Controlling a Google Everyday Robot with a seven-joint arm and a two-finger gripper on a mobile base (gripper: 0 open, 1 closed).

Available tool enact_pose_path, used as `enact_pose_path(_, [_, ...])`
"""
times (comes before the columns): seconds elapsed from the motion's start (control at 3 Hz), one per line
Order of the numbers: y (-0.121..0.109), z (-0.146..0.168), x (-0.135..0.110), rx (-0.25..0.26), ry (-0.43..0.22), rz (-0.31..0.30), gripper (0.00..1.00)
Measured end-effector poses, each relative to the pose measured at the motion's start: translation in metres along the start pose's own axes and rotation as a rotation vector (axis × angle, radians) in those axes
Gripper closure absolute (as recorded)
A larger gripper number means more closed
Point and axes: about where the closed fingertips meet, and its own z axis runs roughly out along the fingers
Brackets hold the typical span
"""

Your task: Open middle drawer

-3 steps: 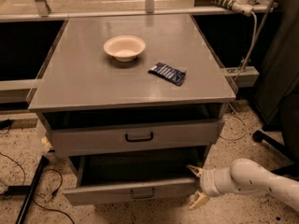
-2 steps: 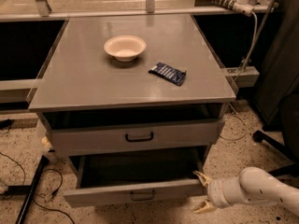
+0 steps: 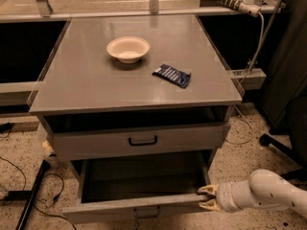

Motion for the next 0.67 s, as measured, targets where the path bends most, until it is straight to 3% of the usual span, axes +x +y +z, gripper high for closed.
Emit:
enact_pose_path(0.33, [-0.0009,-0.0053,-0.0016,0.0,0.0,0.0,1.0])
enact_pose_path(0.67, [-0.001,-0.0059,-0.0014,0.0,0.0,0.0,1.0])
